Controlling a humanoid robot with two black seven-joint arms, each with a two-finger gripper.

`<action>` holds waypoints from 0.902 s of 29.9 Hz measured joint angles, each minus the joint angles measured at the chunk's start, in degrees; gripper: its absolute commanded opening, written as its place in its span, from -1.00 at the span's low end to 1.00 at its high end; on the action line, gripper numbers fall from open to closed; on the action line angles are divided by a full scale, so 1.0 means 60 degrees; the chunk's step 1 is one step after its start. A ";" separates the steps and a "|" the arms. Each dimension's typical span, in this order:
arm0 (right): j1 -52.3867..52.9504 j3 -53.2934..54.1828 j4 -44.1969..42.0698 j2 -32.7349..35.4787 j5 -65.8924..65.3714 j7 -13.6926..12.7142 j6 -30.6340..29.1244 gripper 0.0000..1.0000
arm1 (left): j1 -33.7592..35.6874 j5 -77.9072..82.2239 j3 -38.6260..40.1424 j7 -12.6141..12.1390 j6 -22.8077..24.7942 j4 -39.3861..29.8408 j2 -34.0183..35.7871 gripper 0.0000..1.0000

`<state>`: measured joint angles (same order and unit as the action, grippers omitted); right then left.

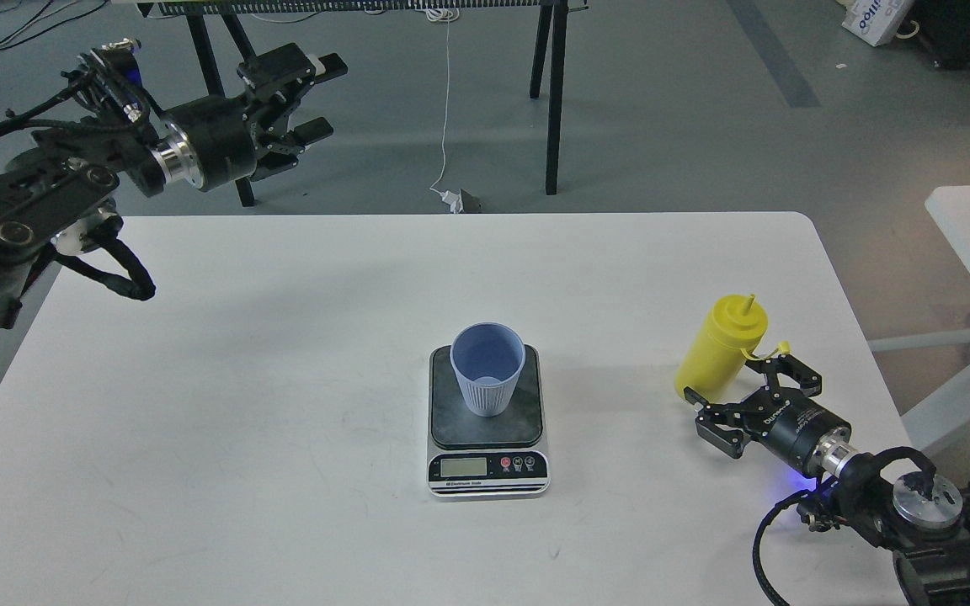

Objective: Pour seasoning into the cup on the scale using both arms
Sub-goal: 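Lift the yellow bottle and tip it upside down over the cup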

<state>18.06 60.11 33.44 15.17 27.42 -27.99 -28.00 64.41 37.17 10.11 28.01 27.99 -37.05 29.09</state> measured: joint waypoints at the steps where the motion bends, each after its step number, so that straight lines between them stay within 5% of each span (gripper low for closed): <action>1: 0.0025 -0.0012 0.0000 -0.0040 0.0000 -0.0002 0.0000 0.05 | -0.0007 0.0000 0.0000 0.0000 0.0000 -0.0008 0.0000 0.98; 6: 0.0072 -0.0008 0.0007 -0.0102 -0.0013 -0.0002 0.0000 -0.97 | -0.0110 0.0001 0.0002 0.0000 0.0000 -0.0020 0.0001 0.98; 14: 0.0781 -0.0021 -0.0044 -0.0262 -0.0032 -0.0003 0.0000 -0.99 | -0.0158 0.0000 0.0072 0.0000 0.0000 -0.0022 0.0038 0.98; 20: 0.3566 -0.0129 0.0032 0.0669 -0.2028 0.0004 0.0000 -0.99 | -0.0164 0.0010 0.0350 0.0000 0.0000 -0.0021 0.0152 0.98; 27: 0.5811 -0.0818 0.1409 0.0762 -0.6634 0.0979 0.0159 -0.99 | -0.0684 -0.0130 0.1865 0.0000 0.0000 0.0166 0.0171 0.98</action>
<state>52.92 55.20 41.90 19.74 -12.38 -22.12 -27.04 60.31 36.39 21.29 28.00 27.99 -36.05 30.12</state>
